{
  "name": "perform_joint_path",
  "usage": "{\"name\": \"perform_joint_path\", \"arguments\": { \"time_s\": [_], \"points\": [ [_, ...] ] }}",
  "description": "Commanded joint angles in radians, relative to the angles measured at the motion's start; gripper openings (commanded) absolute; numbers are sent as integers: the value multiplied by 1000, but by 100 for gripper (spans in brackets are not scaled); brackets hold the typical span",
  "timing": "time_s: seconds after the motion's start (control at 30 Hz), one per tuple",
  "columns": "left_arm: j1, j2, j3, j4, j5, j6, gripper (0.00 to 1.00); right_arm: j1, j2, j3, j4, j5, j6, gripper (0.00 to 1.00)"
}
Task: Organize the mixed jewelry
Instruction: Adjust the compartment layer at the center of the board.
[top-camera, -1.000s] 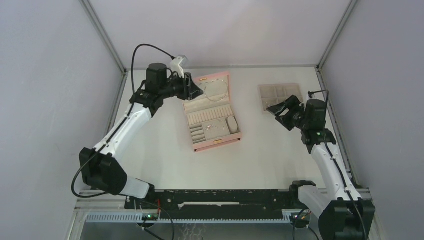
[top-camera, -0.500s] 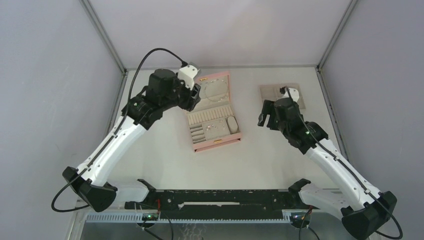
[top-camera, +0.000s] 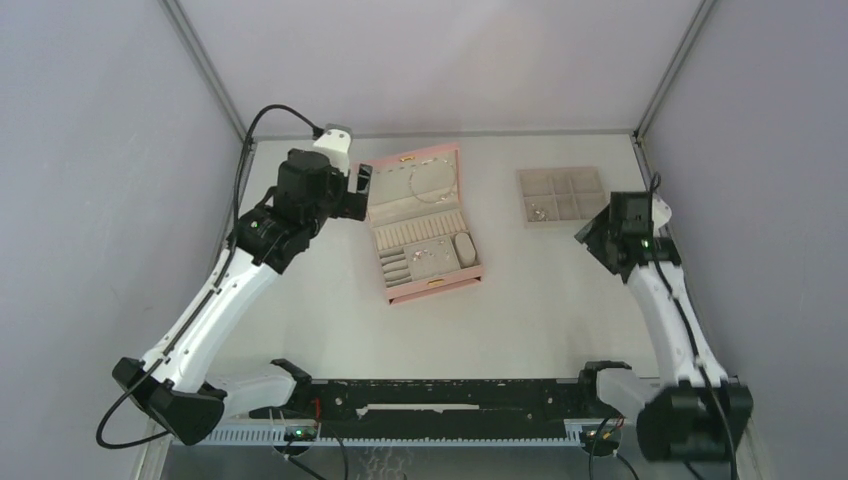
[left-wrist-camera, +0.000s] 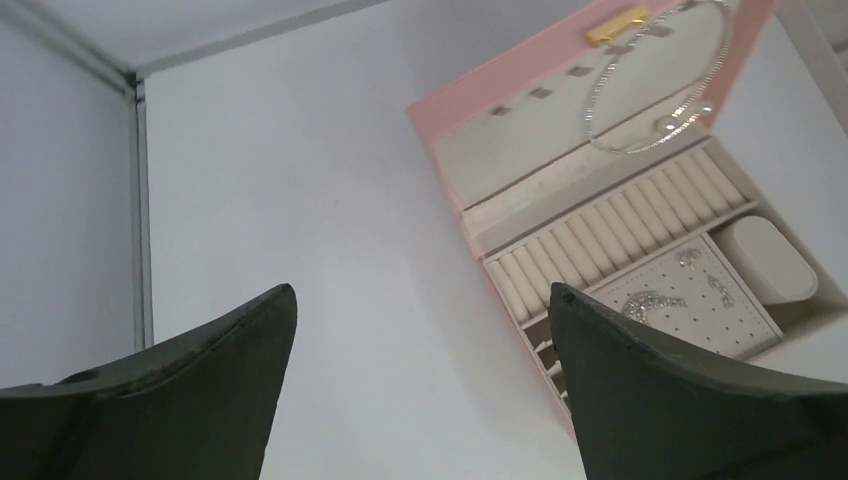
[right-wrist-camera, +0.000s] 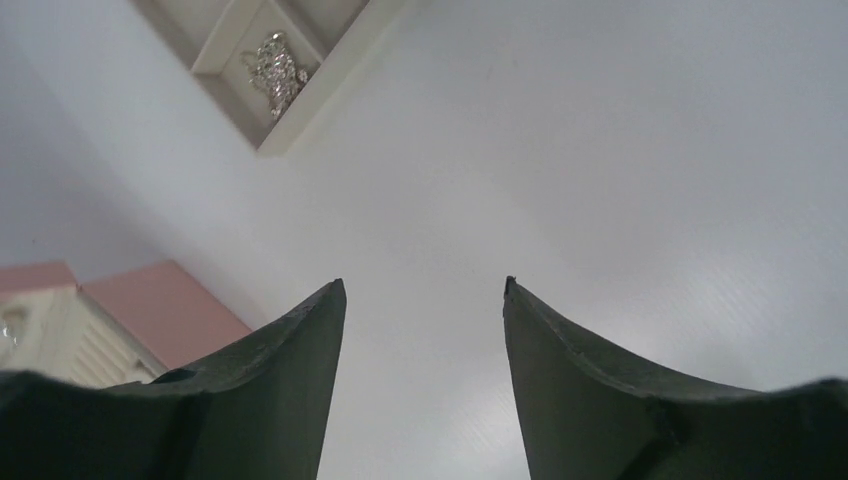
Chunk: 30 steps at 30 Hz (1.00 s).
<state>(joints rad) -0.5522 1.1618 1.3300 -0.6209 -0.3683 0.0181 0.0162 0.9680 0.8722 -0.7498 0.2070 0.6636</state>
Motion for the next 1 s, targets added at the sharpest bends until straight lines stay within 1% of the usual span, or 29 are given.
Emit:
{"name": "perform_joint_path", "arguments": {
  "time_s": [0.0, 0.03, 0.1, 0.2, 0.37, 0.47, 0.6, 0.73, 0.87, 0.93, 0.97],
  "points": [
    [87, -1, 53, -62, 51, -152, 100, -52, 225, 152, 61, -105, 109, 71],
    [115, -1, 57, -78, 81, -171, 100, -61, 276, 184, 68, -91, 123, 72],
    [147, -8, 51, -94, 115, -200, 100, -100, 366, 226, 90, -99, 163, 70],
    [180, -33, 32, -104, 120, -237, 100, -147, 481, 247, 155, -122, 213, 68],
    [188, -56, 10, -113, 104, -239, 100, -163, 657, 322, 212, -117, 270, 67],
    [187, -64, 3, -121, 89, -241, 100, -164, 747, 367, 236, -141, 283, 67],
    [188, -71, -7, -121, 74, -241, 100, -163, 797, 393, 259, -186, 294, 66],
    [188, -68, -1, -127, 55, -236, 100, -146, 796, 413, 259, -154, 225, 66],
    [187, -60, 1, -125, 56, -234, 100, -166, 828, 426, 225, -158, 223, 65],
    [187, -50, 7, -126, 60, -227, 100, -168, 830, 430, 252, -164, 179, 63],
    [187, -45, 10, -126, 60, -223, 100, -168, 829, 444, 261, -174, 118, 63]
  ]
}}
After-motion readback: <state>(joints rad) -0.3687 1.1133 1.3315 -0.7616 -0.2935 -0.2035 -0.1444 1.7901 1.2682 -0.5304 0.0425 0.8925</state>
